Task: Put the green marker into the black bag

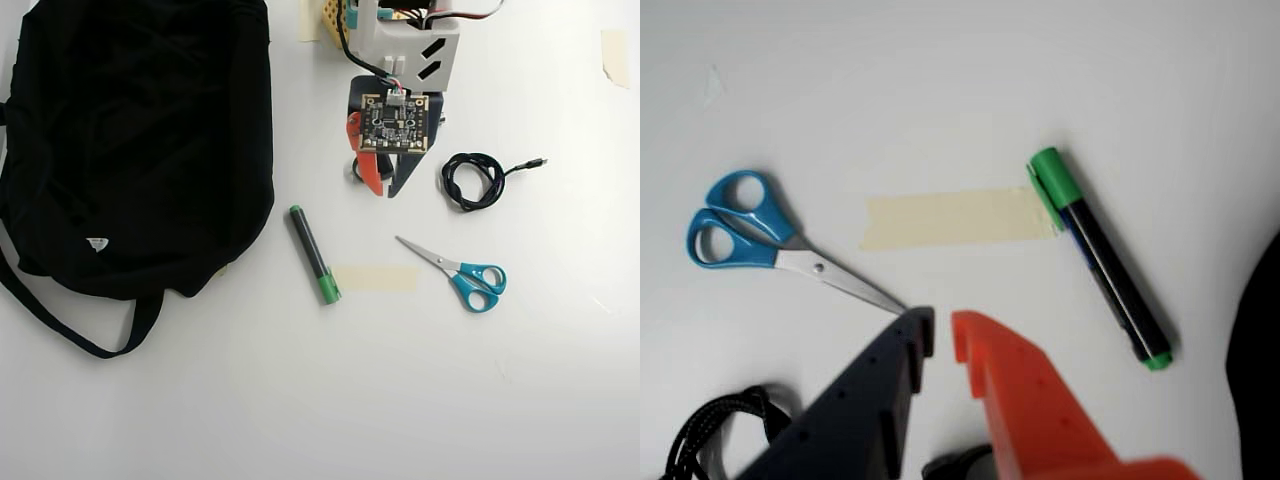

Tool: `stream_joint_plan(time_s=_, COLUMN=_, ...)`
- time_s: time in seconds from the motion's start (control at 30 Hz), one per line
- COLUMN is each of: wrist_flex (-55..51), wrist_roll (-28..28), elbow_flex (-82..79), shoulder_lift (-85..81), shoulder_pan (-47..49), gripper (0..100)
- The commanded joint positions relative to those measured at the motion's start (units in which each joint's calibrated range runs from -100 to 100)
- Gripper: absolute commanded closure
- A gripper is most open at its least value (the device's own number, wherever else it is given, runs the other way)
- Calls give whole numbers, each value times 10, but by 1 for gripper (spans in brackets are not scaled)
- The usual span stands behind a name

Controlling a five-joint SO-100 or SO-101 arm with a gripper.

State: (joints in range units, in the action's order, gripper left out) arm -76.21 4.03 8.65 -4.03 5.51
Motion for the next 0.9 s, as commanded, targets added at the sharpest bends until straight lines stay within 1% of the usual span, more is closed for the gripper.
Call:
stream_joint_plan(time_s=0.0, wrist_flex=-4, wrist_roll=-1, elbow_flex=13, shoulder_lift=-10, shoulder_pan=3, gripper=97)
stream_joint_plan(time_s=0.87, wrist_flex=-4, wrist_roll=4, elbow_flex=13, shoulder_lift=-9, shoulder_pan=0, gripper=97)
